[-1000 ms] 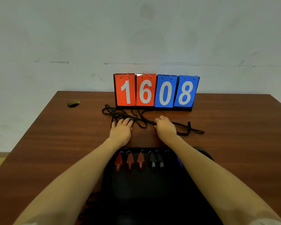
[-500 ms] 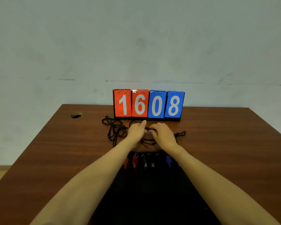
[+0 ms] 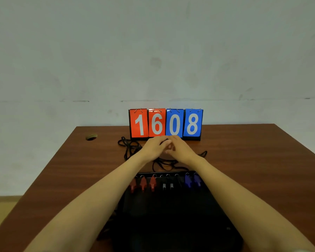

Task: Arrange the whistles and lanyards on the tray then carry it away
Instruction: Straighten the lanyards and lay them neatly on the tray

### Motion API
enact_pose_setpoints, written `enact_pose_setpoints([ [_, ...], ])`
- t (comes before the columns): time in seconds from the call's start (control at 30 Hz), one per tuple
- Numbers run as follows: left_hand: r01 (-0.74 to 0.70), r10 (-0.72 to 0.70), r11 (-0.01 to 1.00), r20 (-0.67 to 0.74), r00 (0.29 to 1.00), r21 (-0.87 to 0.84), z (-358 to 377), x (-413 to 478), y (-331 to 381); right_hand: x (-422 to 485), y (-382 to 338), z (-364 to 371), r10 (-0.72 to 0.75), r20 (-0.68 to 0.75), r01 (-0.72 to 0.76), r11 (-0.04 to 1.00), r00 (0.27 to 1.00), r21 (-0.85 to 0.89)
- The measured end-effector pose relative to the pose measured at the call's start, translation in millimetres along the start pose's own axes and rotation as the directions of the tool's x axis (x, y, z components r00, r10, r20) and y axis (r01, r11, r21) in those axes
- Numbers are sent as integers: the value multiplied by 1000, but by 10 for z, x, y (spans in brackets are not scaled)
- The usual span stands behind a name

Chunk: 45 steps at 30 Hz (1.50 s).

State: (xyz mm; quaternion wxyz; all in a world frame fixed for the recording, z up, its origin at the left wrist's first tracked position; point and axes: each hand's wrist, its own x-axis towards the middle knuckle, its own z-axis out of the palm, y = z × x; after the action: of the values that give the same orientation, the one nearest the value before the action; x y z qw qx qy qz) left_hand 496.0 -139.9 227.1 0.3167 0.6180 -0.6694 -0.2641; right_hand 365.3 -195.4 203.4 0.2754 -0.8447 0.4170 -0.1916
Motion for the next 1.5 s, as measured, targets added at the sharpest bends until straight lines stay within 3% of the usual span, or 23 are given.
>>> enact_pose_setpoints([
  [0.17, -36, 45, 989, -63, 997, 143, -197, -56, 98, 55, -76, -77, 36, -29, -37, 999, 999, -30],
  [0.33, 0, 30, 987, -184, 982, 161, -417, -116, 105, -16, -117, -475, 65, -206, -80, 995, 977, -66],
  [0.47, 5, 11, 997, -206, 979, 74, -486, -168, 242, -79, -384, -930, -42, -325, 24, 998, 945, -58],
  [0.7, -78, 72, 986, -46, 996, -146, -476, -240, 802, -275, -1049, -1402, -264, -335, 255, 964, 905, -72],
  [0.8, -112, 80, 964, -139, 987, -241, -494, -227, 1058, -319, -1248, -1515, -313, -392, 304, 949, 865, -86],
  [0.97, -157, 79, 915, -216, 973, -372, -631, -282, 1185, -382, -1283, -1679, -272, -513, 286, 957, 814, -53],
  [1.13, -130, 24, 932, -300, 954, -340, -854, -440, 974, -523, -1115, -1783, -259, -499, 238, 965, 827, -107],
  [1.27, -134, 43, 969, -392, 919, -208, -1020, -530, 772, -606, -973, -1720, -286, -432, 240, 958, 855, -160],
  [1.5, -36, 24, 999, -303, 953, -34, -1007, -679, 488, -588, -777, -1555, -227, -483, 114, 961, 846, -251],
])
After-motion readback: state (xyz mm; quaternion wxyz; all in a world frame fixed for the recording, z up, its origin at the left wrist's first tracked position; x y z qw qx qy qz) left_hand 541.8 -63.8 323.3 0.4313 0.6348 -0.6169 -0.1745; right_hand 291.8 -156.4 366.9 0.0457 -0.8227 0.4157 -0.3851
